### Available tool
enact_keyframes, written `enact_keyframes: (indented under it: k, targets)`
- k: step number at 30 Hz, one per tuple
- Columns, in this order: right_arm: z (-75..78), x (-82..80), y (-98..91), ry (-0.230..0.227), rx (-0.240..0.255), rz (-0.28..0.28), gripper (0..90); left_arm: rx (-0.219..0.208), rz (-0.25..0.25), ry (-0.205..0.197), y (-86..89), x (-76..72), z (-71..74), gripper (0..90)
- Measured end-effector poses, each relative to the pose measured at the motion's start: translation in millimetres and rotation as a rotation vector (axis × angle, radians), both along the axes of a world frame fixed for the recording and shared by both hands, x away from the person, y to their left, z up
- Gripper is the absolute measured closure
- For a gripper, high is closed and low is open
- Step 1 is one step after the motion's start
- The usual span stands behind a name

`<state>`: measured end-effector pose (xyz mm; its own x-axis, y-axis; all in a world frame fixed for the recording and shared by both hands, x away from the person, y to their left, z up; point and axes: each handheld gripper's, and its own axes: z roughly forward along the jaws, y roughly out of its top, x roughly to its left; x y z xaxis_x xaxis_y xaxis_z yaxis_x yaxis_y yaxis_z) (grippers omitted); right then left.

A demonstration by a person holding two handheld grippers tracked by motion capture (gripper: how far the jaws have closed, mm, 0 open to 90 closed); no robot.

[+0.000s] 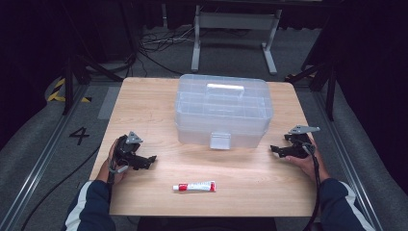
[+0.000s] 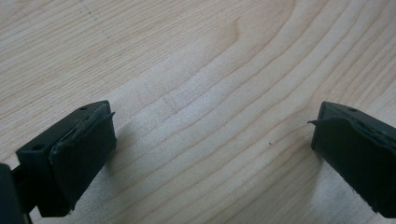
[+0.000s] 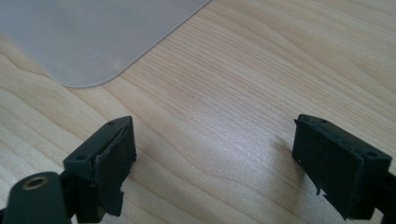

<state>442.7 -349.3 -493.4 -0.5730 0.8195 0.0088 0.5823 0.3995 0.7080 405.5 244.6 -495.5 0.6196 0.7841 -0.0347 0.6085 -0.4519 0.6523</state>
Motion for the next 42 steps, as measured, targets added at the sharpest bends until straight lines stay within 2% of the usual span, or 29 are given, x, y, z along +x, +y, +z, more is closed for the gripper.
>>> enact_keyframes:
  k: [6, 10, 20, 22, 24, 27, 32, 35, 37, 38, 42]
  targets:
    - [2.2, 0.0, -2.4, 0.01, 0.003, -0.031, 19.8, 0.005, 0.005, -0.006, 0.3, -1.0, 0.2, 0.0]
    - [9.2, -3.7, -2.1, 0.019, 0.019, -0.012, 23.7, 0.009, 0.003, -0.006, 0.6, -1.5, 0.4, 0.2]
    - [65.3, -27.0, -1.4, -0.129, 0.109, 0.045, 27.1, 0.009, 0.002, -0.006, 0.8, -1.6, 0.4, 0.3]
    - [73.6, -30.3, -0.4, -0.148, 0.11, 0.056, 28.0, 0.009, 0.002, -0.006, 0.8, -1.6, 0.4, 0.3]
    - [82.6, -33.6, 0.9, -0.198, 0.078, 0.065, 32.4, 0.009, 0.002, -0.007, 0.8, -1.6, 0.4, 0.3]
    - [97.8, -35.5, 2.2, -0.241, 0.094, 0.084, 32.2, 0.008, 0.004, -0.003, 0.9, -2.1, 0.4, 0.3]
    - [124.7, -32.8, 6.6, -0.273, 0.115, 0.11, 32.0, 0.006, 0.005, -0.004, 0.8, -2.2, 0.3, 0.3]
    - [145.9, -25.9, 17.8, -0.299, 0.088, 0.135, 32.0, 0.01, 0.003, -0.005, 1.0, -2.2, 0.5, 0.4]
    - [156.3, -20.2, 26.8, -0.31, 0.072, 0.142, 33.0, 0.004, 0.001, -0.007, 1.6, -3.1, 0.3, 0.7]
    - [156.3, -20.2, 26.8, -0.31, 0.072, 0.142, 33.0, 0.004, 0.001, -0.007, 1.6, -3.1, 0.3, 1.5]
    - [179.0, -8.0, 57.3, -0.32, 0.042, 0.182, 37.0, -0.004, -0.01, -0.012, 2.3, -4.9, 0.6, 4.0]
